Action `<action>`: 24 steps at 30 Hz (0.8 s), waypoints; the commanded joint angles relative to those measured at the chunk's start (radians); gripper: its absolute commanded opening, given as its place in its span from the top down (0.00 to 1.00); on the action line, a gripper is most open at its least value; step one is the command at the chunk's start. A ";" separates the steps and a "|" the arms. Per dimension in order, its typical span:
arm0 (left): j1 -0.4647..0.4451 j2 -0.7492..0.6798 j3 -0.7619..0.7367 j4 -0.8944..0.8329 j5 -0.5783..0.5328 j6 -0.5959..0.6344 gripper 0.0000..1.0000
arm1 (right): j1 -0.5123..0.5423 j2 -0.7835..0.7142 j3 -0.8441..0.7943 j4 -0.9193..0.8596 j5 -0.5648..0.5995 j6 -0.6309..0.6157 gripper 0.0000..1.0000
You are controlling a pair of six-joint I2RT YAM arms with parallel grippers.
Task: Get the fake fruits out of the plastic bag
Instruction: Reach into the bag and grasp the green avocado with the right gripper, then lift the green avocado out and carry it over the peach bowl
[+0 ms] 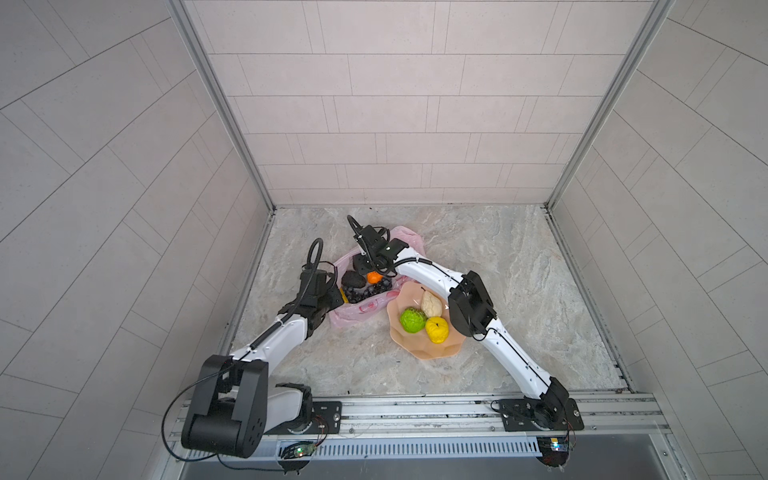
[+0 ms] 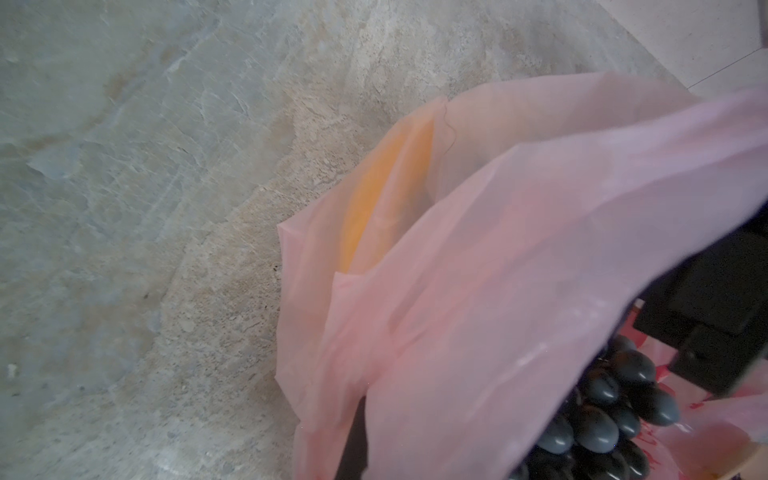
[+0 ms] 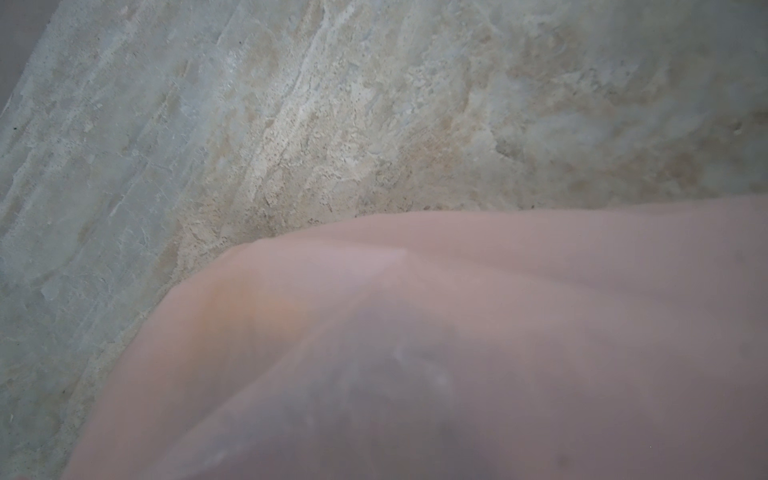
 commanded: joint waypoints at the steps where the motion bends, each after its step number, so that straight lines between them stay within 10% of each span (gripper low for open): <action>1: 0.006 0.001 0.022 -0.010 -0.005 0.014 0.97 | -0.001 -0.127 -0.055 -0.034 0.026 0.003 0.49; 24: 0.005 -0.004 0.022 -0.009 0.008 0.016 0.97 | -0.003 -0.789 -0.751 0.022 0.063 -0.038 0.49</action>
